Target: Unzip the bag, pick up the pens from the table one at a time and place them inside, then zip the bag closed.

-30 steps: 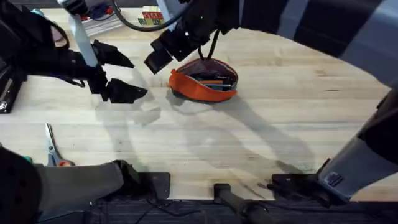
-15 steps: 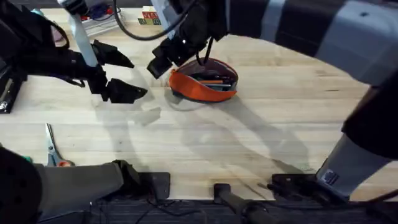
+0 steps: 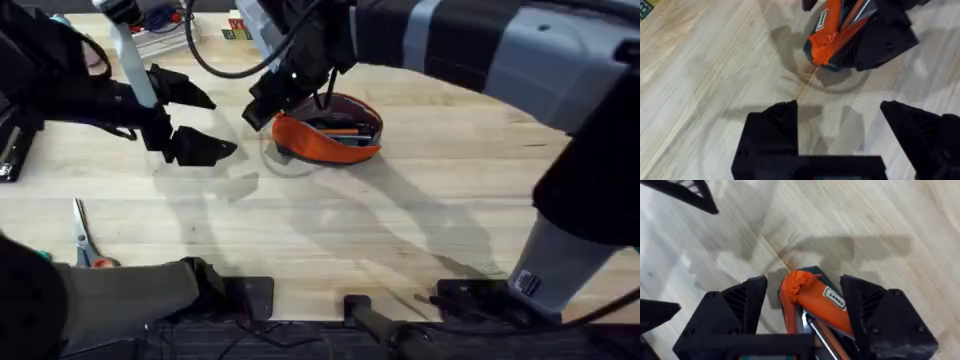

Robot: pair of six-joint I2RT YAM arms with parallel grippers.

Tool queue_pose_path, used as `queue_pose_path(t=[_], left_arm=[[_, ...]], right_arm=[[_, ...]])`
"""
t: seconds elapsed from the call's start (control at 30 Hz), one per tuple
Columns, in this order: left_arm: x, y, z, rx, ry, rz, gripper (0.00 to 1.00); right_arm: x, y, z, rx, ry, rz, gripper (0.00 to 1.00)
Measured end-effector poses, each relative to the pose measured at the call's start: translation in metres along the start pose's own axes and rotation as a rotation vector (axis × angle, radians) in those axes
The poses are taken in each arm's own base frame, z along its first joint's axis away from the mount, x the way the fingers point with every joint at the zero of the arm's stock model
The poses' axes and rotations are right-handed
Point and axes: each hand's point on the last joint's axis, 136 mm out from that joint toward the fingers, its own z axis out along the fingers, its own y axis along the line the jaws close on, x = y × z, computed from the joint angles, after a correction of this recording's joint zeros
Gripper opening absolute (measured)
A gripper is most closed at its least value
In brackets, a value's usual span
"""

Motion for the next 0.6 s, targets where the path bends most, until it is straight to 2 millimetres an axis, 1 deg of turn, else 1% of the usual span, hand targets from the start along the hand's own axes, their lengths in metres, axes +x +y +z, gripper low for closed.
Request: queue_pose_path(t=[0.17,0.3,0.5,0.6], left_arm=[[0.0,0.0,0.0,0.0,0.0,0.0,0.993],[0.0,0.0,0.0,0.0,0.0,0.0,0.993],[0.0,0.0,0.0,0.0,0.0,0.0,0.993],[0.0,0.0,0.0,0.0,0.0,0.0,0.992]], right_arm=[[0.009,-0.002,0.014,0.003,0.035,-0.002,0.875],[0.01,-0.004,0.016,0.012,0.039,-0.005,0.821],[0.015,-0.004,0.016,0.011,0.06,-0.003,0.688],[0.017,-0.002,0.016,0.009,0.069,-0.005,0.594]])
